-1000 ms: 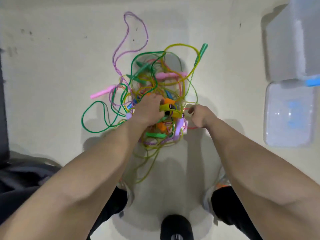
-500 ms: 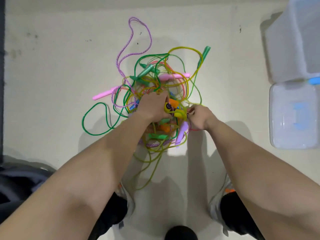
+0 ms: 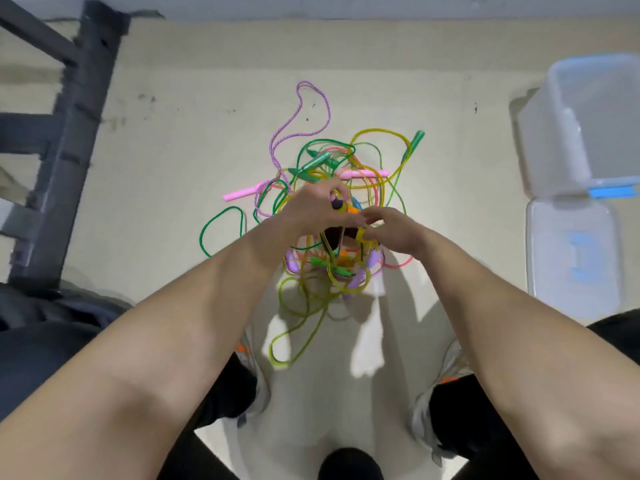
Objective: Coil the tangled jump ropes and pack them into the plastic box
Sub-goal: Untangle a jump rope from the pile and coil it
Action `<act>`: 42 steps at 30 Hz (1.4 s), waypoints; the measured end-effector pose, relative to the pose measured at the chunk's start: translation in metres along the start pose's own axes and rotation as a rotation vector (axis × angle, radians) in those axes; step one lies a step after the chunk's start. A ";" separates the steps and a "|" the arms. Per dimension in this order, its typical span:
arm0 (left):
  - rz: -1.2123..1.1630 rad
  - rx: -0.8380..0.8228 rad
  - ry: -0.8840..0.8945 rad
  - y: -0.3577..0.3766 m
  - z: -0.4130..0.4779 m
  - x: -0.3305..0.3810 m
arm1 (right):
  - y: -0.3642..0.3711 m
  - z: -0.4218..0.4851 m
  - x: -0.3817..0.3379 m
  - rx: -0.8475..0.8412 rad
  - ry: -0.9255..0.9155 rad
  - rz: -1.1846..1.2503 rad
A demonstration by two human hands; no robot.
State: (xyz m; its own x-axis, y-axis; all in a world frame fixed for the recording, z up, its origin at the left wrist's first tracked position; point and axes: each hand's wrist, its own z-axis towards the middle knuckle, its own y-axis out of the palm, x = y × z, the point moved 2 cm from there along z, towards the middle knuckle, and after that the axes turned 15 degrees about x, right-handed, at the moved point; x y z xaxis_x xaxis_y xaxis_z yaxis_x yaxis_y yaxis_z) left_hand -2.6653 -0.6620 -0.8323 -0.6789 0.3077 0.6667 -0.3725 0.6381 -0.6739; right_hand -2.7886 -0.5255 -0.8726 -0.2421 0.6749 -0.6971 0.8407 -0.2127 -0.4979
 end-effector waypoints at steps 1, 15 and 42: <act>-0.035 0.062 -0.028 -0.006 -0.003 0.004 | -0.002 -0.004 -0.003 0.016 -0.018 0.000; -0.665 0.275 -0.174 -0.093 -0.031 0.094 | -0.043 -0.058 -0.073 -0.117 -0.027 0.349; -1.331 0.446 -0.309 -0.142 -0.064 0.147 | 0.010 -0.097 -0.074 0.044 -0.160 0.133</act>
State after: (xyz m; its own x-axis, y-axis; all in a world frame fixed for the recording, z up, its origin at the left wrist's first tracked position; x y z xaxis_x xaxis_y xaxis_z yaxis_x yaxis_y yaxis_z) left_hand -2.6718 -0.6624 -0.6178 0.2389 -0.5303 0.8134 -0.9522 0.0362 0.3032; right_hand -2.7153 -0.5086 -0.7760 -0.2075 0.5185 -0.8295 0.8491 -0.3255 -0.4160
